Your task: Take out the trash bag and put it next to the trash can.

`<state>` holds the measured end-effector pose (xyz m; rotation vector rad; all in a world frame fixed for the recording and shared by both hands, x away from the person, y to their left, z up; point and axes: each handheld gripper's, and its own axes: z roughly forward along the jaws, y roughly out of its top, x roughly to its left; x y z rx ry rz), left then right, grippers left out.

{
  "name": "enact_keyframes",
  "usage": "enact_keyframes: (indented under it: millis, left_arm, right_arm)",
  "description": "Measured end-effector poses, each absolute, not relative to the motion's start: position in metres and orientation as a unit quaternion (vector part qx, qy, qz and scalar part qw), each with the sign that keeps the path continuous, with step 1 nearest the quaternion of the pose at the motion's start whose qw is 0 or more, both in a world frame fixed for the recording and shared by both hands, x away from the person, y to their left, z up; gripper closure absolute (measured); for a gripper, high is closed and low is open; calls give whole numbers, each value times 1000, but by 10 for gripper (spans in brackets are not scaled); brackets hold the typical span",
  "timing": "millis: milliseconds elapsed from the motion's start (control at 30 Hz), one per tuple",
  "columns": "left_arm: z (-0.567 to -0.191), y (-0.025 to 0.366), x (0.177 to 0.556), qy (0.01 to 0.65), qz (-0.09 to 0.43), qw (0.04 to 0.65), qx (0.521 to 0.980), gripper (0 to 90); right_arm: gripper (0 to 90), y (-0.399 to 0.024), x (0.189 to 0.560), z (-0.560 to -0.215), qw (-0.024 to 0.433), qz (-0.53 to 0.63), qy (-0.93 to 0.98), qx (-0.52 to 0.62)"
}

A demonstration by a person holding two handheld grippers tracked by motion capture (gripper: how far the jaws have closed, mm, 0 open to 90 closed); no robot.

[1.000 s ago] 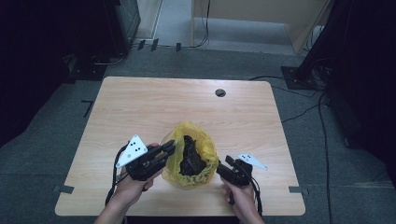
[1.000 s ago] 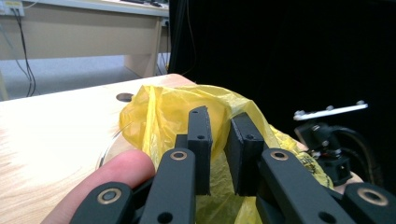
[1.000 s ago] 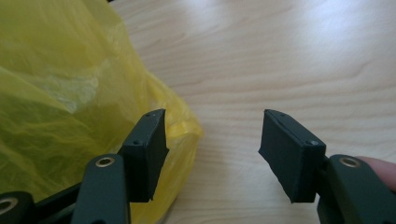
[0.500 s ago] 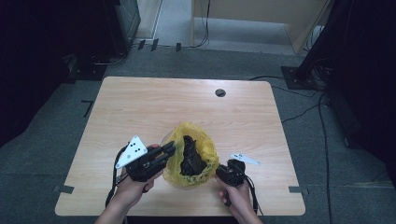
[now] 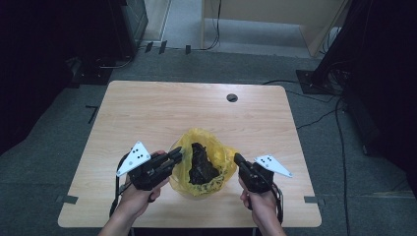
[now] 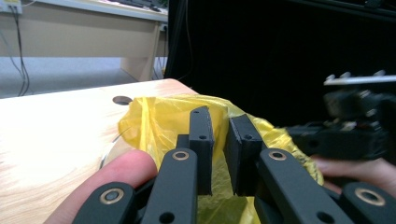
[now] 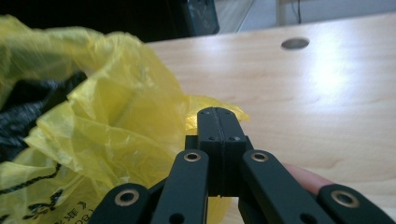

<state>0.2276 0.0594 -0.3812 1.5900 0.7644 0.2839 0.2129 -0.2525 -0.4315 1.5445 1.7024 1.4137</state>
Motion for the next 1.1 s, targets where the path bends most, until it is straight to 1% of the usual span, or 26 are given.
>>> enact_keyframes:
  millis: [33,200,300,333,400,433,467,500,533,567,600,633,667,700,733,767,800,867,900,967,1000,1033,1100]
  left_arm:
    - [-382,60,228,335,123,627,692,817]
    - [-383,61,231,342,116,628,690,822]
    - [-381,57,230,342,112,629,689,834]
    - [-379,55,229,341,108,630,690,838]
    - [-375,49,226,336,103,631,691,838]
    - [-372,42,225,333,102,627,697,838]
    - [-370,39,225,336,100,626,696,839]
    - [-370,39,225,336,100,626,696,842]
    - [-369,37,225,339,94,628,694,842]
    - [-369,36,226,341,88,631,692,842]
    - [-369,35,226,347,87,630,689,844]
    - [-370,35,227,352,87,629,688,844]
    - [-370,36,229,356,88,628,686,844]
    - [-372,41,232,375,91,624,680,844]
    - [-372,41,232,375,91,624,680,845]
    - [-372,48,235,398,89,625,666,846]
    - [-372,48,235,398,89,625,666,846]
    - [-372,55,238,422,85,631,646,848]
    - [-372,62,240,442,80,637,626,847]
    - [-371,65,241,450,79,639,619,844]
    - [-372,67,242,453,80,640,615,835]
    - [-372,68,242,452,82,640,616,819]
    - [-372,71,242,435,85,637,631,725]
  right_arm:
    - [900,-254,212,-429,226,511,613,559]
    - [900,-260,211,-423,228,516,606,561]
    - [900,-257,206,-405,239,532,605,542]
    - [900,-257,206,-405,239,532,605,542]
    - [900,-250,202,-391,238,550,606,524]
    - [900,-239,196,-376,231,569,614,497]
    - [900,-231,192,-368,230,578,620,479]
    - [900,-231,192,-368,230,578,620,479]
    - [900,-216,183,-356,214,601,632,440]
    - [900,-216,183,-356,214,601,632,440]
    - [900,-203,171,-348,210,618,649,390]
    - [900,-198,165,-346,211,623,658,367]
    - [900,-194,160,-345,222,620,667,348]
    - [900,-191,158,-346,237,613,675,336]
    - [900,-191,158,-346,237,613,675,336]
    - [900,-192,162,-351,246,594,683,345]
    - [900,-194,167,-354,247,579,685,366]
    - [900,-193,173,-362,275,533,691,403]
    - [900,-194,174,-364,272,534,689,408]
    - [900,-194,172,-364,270,538,687,407]
    - [899,-194,171,-363,273,543,685,401]
    - [875,-194,169,-361,273,549,686,392]
    - [802,-196,168,-359,271,555,687,382]
